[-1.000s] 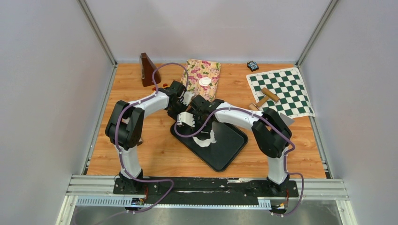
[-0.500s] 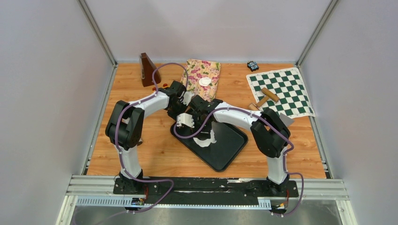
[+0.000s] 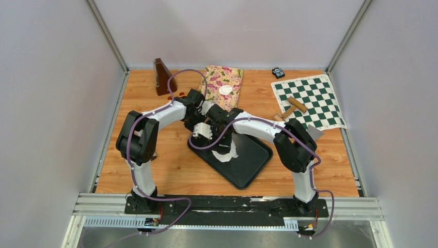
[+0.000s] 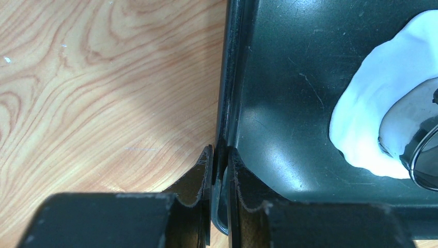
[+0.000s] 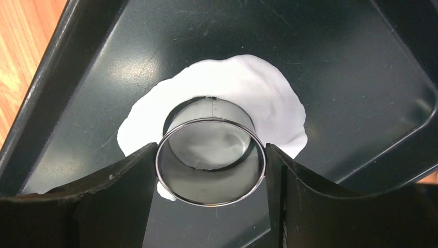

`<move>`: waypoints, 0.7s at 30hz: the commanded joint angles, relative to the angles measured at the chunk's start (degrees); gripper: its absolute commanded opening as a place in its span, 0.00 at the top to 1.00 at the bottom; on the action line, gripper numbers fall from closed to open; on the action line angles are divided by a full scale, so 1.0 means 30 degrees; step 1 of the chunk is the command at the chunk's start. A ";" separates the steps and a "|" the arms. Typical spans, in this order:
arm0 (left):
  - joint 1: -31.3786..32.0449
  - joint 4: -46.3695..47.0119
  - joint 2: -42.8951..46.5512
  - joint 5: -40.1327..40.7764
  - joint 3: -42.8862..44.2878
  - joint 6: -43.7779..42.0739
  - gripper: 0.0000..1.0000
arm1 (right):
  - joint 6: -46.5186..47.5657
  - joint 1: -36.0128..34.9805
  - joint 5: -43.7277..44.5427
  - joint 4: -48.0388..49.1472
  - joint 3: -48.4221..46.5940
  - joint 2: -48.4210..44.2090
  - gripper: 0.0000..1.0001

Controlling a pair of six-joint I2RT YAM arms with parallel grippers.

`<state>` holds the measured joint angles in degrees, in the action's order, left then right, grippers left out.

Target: Roll out the dumpling wrappers from the dough

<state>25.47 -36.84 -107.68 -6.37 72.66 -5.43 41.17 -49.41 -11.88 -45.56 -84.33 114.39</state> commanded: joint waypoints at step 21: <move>-0.0171 0.0736 0.1600 0.2065 0.0239 0.0129 1.00 | -0.1674 0.1381 0.0739 -0.0919 0.4347 0.1055 0.54</move>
<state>25.71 -36.84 -107.48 -5.80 72.66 -5.41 36.27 -46.81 -14.72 -37.50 -77.06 110.93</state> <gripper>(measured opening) 0.167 0.676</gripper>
